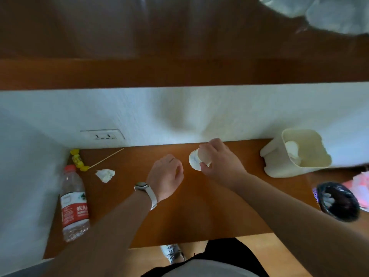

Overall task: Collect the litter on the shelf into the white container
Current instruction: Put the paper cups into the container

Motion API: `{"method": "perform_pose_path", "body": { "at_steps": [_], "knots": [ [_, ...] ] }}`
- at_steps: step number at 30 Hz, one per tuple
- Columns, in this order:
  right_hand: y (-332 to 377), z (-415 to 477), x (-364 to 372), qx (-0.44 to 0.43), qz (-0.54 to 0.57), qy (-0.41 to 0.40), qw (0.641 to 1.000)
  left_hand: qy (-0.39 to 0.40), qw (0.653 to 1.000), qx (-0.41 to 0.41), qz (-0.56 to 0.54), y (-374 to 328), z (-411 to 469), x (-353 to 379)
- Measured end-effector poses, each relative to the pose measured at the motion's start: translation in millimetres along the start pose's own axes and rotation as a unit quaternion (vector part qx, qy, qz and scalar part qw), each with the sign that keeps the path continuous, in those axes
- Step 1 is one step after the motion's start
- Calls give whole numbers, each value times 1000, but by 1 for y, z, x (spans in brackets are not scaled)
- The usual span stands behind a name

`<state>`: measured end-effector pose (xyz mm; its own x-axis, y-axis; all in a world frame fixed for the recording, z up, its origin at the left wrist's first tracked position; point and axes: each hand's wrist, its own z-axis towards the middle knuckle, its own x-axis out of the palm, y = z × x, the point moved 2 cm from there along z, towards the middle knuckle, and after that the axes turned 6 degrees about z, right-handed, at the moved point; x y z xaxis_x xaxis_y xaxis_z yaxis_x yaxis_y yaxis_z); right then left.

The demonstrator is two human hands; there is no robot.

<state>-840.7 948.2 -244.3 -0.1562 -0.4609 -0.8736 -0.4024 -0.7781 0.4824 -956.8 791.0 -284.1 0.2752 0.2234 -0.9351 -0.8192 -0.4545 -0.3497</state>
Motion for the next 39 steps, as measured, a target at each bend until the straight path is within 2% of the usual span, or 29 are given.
{"method": "perform_pose_path", "body": {
  "at_steps": [8,13,18,22,30,39],
  "knots": [
    [-69,-33,-107,46,24,-119,992,12,997,58,-53,-118,75,-12],
    [-128,-65,-163,95,29,-206,973,19,990,102,-91,-199,118,-7],
    [-194,-96,-196,146,72,-241,957,43,985,123,-115,-267,153,13],
    [-230,-109,-203,152,87,-222,959,72,988,113,-81,-298,168,34],
    [-266,-102,-184,91,46,-84,991,119,989,90,-21,-308,171,57],
    [-271,-93,-187,26,29,-80,996,117,992,45,-3,-306,163,52]
  ]
}}
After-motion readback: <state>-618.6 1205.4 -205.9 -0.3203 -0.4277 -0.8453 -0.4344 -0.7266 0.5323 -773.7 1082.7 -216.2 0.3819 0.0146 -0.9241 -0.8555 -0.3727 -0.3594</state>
